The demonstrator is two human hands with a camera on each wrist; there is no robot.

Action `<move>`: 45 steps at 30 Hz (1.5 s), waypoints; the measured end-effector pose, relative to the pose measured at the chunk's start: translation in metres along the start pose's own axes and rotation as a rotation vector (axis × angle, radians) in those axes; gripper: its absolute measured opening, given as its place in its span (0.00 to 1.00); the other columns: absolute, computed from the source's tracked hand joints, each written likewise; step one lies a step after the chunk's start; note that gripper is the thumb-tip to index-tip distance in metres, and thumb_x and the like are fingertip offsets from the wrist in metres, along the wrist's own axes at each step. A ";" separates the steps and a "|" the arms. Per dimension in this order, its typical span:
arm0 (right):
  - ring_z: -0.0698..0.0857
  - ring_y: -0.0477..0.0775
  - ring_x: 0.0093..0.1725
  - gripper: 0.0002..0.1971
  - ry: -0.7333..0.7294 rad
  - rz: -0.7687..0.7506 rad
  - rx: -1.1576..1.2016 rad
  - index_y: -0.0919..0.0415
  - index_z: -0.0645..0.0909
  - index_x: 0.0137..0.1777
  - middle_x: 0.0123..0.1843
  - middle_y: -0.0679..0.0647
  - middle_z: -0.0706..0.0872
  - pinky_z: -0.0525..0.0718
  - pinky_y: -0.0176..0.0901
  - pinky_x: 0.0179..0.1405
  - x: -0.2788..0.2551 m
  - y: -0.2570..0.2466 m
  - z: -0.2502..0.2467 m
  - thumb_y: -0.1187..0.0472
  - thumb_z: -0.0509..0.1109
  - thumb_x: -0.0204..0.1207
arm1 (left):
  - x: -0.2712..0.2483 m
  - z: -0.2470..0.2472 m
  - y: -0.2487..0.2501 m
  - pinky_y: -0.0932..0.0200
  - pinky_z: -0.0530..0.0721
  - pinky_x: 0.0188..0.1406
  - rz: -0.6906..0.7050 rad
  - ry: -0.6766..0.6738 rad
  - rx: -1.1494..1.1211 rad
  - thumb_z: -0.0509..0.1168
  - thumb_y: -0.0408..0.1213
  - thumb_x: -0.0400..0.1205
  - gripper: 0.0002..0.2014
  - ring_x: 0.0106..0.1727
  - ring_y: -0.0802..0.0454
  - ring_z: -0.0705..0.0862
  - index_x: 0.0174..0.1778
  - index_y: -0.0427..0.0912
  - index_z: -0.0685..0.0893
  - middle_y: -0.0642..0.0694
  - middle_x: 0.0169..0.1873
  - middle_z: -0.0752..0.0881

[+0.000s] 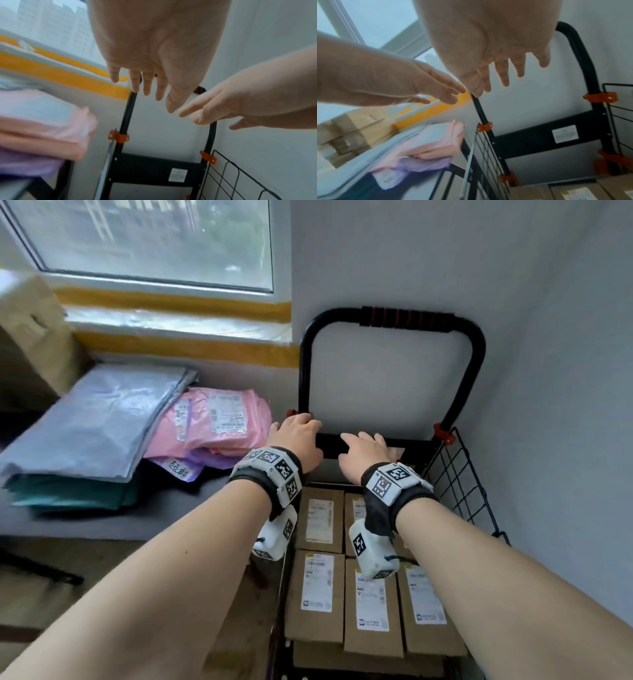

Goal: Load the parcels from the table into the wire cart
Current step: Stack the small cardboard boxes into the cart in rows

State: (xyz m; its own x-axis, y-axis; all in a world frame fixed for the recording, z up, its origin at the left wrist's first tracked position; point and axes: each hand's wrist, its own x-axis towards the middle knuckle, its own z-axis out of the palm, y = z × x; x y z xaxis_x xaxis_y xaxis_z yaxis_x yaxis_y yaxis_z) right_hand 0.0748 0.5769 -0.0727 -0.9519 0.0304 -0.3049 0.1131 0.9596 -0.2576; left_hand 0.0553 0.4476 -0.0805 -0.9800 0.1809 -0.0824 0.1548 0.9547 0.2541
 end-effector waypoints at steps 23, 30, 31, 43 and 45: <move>0.68 0.60 0.78 0.26 0.010 -0.414 -0.153 0.52 0.65 0.81 0.80 0.55 0.70 0.65 0.51 0.79 -0.149 -0.378 0.029 0.60 0.57 0.82 | -0.246 -0.176 -0.309 0.43 0.68 0.74 -0.331 0.121 0.064 0.61 0.44 0.82 0.29 0.78 0.44 0.64 0.80 0.51 0.64 0.46 0.78 0.63; 0.74 0.60 0.73 0.20 0.013 -0.501 -0.135 0.54 0.74 0.73 0.75 0.55 0.75 0.73 0.51 0.73 -0.112 -0.461 0.038 0.58 0.57 0.82 | -0.241 -0.203 -0.385 0.44 0.66 0.75 -0.407 0.143 0.081 0.61 0.43 0.82 0.27 0.79 0.45 0.64 0.79 0.51 0.66 0.47 0.78 0.64; 0.74 0.61 0.73 0.20 0.022 -0.511 -0.127 0.55 0.75 0.72 0.74 0.55 0.76 0.73 0.51 0.73 -0.104 -0.473 0.037 0.58 0.57 0.81 | -0.235 -0.209 -0.397 0.44 0.66 0.75 -0.417 0.142 0.087 0.61 0.43 0.82 0.27 0.79 0.45 0.64 0.79 0.51 0.66 0.47 0.78 0.64; 0.82 0.61 0.62 0.17 0.082 -0.459 -0.025 0.51 0.82 0.62 0.63 0.55 0.85 0.81 0.48 0.61 0.059 -0.578 0.007 0.54 0.63 0.73 | -0.094 -0.270 -0.509 0.44 0.68 0.74 -0.390 0.199 0.152 0.61 0.42 0.80 0.27 0.76 0.45 0.68 0.77 0.50 0.69 0.47 0.75 0.70; 0.81 0.61 0.64 0.20 0.098 -0.438 -0.002 0.50 0.80 0.65 0.64 0.55 0.84 0.81 0.52 0.64 0.082 -0.588 0.006 0.53 0.63 0.72 | -0.073 -0.273 -0.521 0.44 0.67 0.74 -0.368 0.204 0.156 0.61 0.42 0.80 0.27 0.76 0.44 0.68 0.77 0.49 0.69 0.46 0.74 0.70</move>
State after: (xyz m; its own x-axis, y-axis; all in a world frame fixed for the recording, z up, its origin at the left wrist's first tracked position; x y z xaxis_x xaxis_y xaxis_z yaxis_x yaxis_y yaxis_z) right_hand -0.0681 0.0135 0.0478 -0.9323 -0.3530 -0.0790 -0.3074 0.8883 -0.3412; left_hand 0.0125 -0.1272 0.0563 -0.9754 -0.2131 0.0557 -0.2074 0.9737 0.0942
